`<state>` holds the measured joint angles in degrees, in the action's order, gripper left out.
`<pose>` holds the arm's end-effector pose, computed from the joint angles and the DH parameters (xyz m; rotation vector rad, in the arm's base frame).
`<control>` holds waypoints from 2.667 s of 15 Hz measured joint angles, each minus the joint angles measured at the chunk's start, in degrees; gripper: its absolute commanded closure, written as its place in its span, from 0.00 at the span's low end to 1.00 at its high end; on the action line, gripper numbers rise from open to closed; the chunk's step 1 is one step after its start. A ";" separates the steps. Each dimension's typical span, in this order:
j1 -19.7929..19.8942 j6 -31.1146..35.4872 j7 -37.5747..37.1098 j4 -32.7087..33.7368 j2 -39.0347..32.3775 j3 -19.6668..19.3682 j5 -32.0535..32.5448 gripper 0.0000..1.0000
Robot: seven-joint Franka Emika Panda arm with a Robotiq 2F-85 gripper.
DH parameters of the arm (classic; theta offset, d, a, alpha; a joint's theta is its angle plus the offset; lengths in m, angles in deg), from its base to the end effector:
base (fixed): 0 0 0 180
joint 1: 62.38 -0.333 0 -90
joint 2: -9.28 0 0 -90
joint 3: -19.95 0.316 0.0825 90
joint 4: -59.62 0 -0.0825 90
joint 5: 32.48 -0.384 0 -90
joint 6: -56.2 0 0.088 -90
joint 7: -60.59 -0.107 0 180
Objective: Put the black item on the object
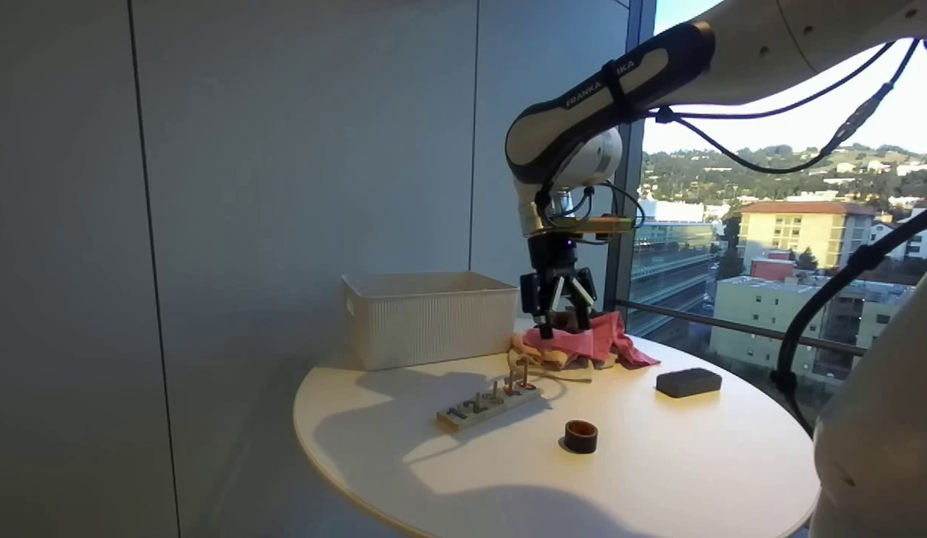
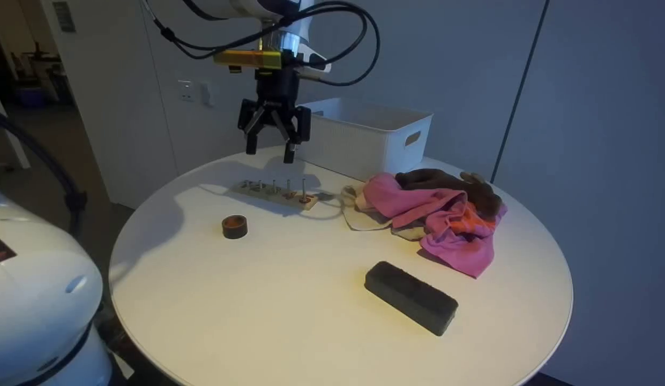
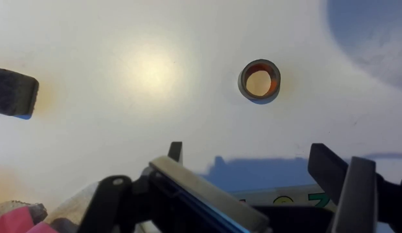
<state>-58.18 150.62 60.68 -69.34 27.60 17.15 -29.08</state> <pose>0.4182 -0.0584 0.4733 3.0803 -0.1587 -0.4430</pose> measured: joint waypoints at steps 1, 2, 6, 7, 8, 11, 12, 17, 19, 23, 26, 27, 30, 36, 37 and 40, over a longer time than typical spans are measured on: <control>-0.12 -0.03 0.21 -0.42 -0.02 0.00 0.00 0.00; -0.28 -0.05 0.40 -1.09 -0.02 0.01 -0.01 0.00; -1.03 0.04 3.89 -6.51 -0.01 0.01 -0.51 0.00; -1.23 0.65 5.45 -8.36 -0.02 0.00 -0.75 0.00; -1.44 1.98 7.15 -10.30 -0.03 -0.03 -1.22 0.00; -2.18 10.13 10.06 -15.91 -0.50 -0.03 -1.70 0.00; -2.41 13.49 10.24 -17.41 -0.85 0.04 -1.57 0.00; -2.95 22.62 10.46 -21.29 -1.87 0.27 -0.89 0.32; -3.16 23.94 10.88 -21.92 -1.12 0.33 -0.48 0.48; -3.47 28.58 11.00 -24.52 -1.06 0.42 0.19 0.78; -3.52 30.13 10.90 -25.39 -1.00 0.42 0.23 0.40; -3.52 30.39 10.57 -25.61 -0.83 0.48 0.29 0.34; -3.52 30.72 9.66 -25.96 -0.27 0.73 1.02 0.37; -3.37 31.33 9.55 -25.35 -0.37 0.57 1.03 0.00; -3.30 32.23 9.23 -24.81 -0.12 0.60 1.57 0.00; -3.08 33.42 6.17 -23.99 2.39 0.82 3.28 0.00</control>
<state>-61.26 184.04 66.85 -93.34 29.98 17.97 -25.80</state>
